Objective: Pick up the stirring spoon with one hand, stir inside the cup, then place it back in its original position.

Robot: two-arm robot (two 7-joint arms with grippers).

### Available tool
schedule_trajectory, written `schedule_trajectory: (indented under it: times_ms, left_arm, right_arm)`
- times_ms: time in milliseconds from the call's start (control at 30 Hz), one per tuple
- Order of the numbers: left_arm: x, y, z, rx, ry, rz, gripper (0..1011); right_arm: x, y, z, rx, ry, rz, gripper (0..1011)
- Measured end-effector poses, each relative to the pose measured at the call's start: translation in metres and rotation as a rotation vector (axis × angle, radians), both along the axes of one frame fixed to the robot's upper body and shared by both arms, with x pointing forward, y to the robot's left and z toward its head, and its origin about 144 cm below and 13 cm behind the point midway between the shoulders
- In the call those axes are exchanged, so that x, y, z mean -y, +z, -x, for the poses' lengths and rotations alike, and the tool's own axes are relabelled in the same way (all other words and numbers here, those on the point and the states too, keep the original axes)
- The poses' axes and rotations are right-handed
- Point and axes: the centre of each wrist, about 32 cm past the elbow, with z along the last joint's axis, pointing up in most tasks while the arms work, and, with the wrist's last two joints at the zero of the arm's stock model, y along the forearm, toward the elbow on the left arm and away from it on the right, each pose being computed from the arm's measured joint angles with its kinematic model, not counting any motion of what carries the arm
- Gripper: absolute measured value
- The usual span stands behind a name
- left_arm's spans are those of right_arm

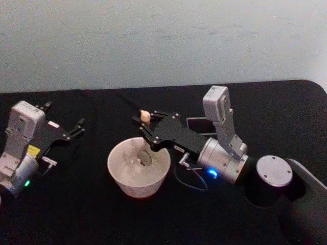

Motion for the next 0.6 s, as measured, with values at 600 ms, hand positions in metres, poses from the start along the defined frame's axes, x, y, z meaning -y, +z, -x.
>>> schedule_trajectory:
  times_ms: [600]
  left_arm:
    - [0.000, 0.000, 0.000, 0.000, 0.000, 0.000, 1002]
  right_arm:
    - [0.040, 0.046, 0.004, 0.148, 0.058, -0.088, 210]
